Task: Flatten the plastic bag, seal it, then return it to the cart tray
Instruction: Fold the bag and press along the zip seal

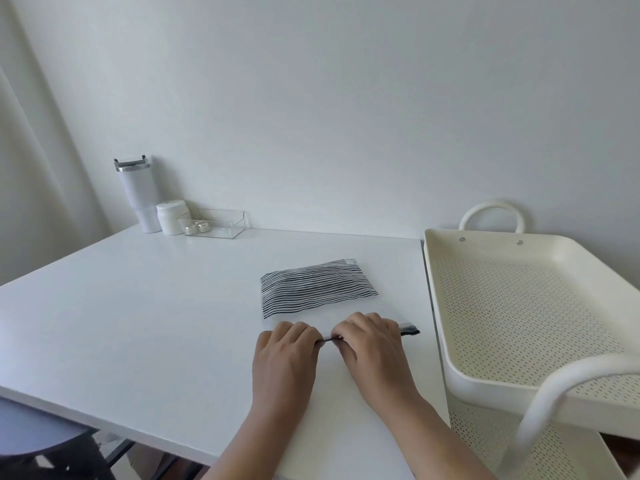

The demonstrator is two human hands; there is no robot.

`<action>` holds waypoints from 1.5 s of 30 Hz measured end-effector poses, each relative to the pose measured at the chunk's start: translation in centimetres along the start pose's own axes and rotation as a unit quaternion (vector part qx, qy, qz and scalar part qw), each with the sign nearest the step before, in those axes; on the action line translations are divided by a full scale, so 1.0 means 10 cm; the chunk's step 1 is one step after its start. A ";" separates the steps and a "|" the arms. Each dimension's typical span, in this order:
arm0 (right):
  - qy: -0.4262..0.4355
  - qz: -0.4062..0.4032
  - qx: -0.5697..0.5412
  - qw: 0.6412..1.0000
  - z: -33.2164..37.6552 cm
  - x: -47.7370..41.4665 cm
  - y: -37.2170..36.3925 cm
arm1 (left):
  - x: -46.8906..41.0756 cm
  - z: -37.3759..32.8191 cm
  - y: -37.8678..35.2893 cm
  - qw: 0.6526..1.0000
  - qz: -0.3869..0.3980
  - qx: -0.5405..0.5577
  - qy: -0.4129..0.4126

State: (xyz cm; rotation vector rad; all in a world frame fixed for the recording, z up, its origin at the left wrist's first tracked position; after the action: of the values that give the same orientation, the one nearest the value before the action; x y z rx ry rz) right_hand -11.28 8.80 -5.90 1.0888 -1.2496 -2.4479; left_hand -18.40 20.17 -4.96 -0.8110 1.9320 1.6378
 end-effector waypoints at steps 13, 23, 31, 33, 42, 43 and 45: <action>-0.006 -0.008 -0.026 1.000 -0.03 0.00 0.00 | 0.01 0.02 0.03 0.999 0.020 0.023 0.024; -0.038 -0.013 -0.031 0.999 -0.09 -0.01 0.05 | 0.04 0.13 0.02 0.989 -0.015 0.135 0.064; -0.013 0.002 -0.053 0.999 -0.02 -0.02 0.02 | 0.04 0.06 0.07 0.989 -0.019 0.138 0.040; -0.035 -0.009 -0.059 0.998 -0.07 -0.03 0.04 | 0.04 0.07 0.07 0.985 -0.026 0.163 0.041; -0.045 0.008 -0.028 0.999 -0.11 -0.04 0.00 | 0.05 0.15 0.06 0.981 -0.019 0.179 0.071; -0.046 0.007 -0.032 0.998 -0.11 -0.04 0.00 | 0.05 0.15 0.05 0.981 -0.012 0.184 0.067; -0.043 0.014 -0.032 0.998 -0.09 -0.04 0.00 | 0.04 0.14 0.05 0.981 -0.006 0.185 0.052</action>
State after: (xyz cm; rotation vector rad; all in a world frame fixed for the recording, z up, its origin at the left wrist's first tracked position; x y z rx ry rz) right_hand -10.37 8.44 -6.03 0.9536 -1.1937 -2.5197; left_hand -19.07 21.55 -5.18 -0.7652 2.2081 1.1915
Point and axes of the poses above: each hand's wrist, its own x-axis away from the middle knuckle, its own y-axis out of the back of the hand, z = x × y, the point moved 6 cm from there along -x, towards the middle knuckle, and after that the axes turned 5 degrees about -y, right-handed, at the moved point
